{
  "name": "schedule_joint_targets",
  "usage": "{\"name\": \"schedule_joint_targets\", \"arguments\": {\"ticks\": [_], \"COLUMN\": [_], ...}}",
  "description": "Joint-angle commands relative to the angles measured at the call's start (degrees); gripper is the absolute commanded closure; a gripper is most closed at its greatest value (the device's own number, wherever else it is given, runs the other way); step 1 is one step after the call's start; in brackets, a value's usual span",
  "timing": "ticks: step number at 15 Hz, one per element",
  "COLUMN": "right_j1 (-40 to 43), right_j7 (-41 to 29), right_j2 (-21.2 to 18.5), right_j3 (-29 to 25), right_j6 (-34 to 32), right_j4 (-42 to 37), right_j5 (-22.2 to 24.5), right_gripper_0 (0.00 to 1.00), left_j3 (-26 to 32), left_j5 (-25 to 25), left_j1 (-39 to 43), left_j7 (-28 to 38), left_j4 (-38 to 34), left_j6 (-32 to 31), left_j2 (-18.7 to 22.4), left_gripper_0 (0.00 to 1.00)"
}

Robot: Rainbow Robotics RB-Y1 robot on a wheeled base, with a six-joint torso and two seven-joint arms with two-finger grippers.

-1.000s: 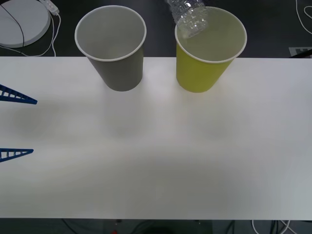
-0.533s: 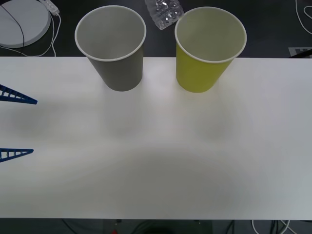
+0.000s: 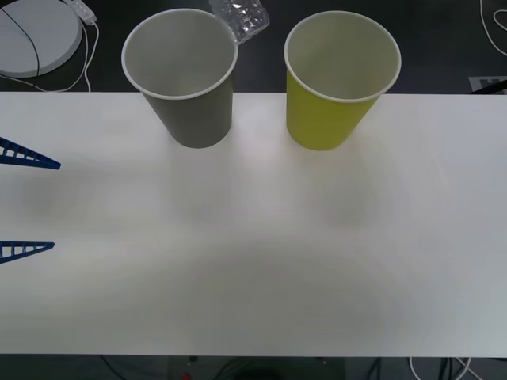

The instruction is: Put the can into the green bin and the plastic bottle into the gray bin

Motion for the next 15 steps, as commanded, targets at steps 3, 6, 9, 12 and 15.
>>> {"name": "schedule_joint_targets", "arguments": {"ticks": [3, 6, 9, 12, 15], "right_j1": [-1.01, -1.71, -1.97, -1.97, -1.97], "right_j7": [0.07, -0.02, -0.02, 0.07, 0.07], "right_j2": [4.15, 6.87, 8.98, 9.42, 9.42], "right_j3": [0.62, 1.93, 2.9, 3.34, 3.34], "right_j6": [1.35, 3.37, 5.04, 5.66, 5.66], "right_j4": [4.05, 6.77, 8.8, 8.8, 8.88], "right_j5": [1.61, 1.79, 1.79, 1.88, 1.79], "right_gripper_0": [1.0, 1.0, 1.0, 1.0, 1.0], "left_j3": [0.0, 0.0, 0.0, 0.0, 0.0], "left_j5": [0.0, 0.0, 0.0, 0.0, 0.0], "left_j1": [0.0, 0.0, 0.0, 0.0, 0.0], "left_j7": [0.0, 0.0, 0.0, 0.0, 0.0], "left_j4": [0.0, 0.0, 0.0, 0.0, 0.0], "left_j6": [0.0, 0.0, 0.0, 0.0, 0.0], "left_j2": [0.0, 0.0, 0.0, 0.0, 0.0], "left_gripper_0": [0.0, 0.0, 0.0, 0.0, 0.0]}}
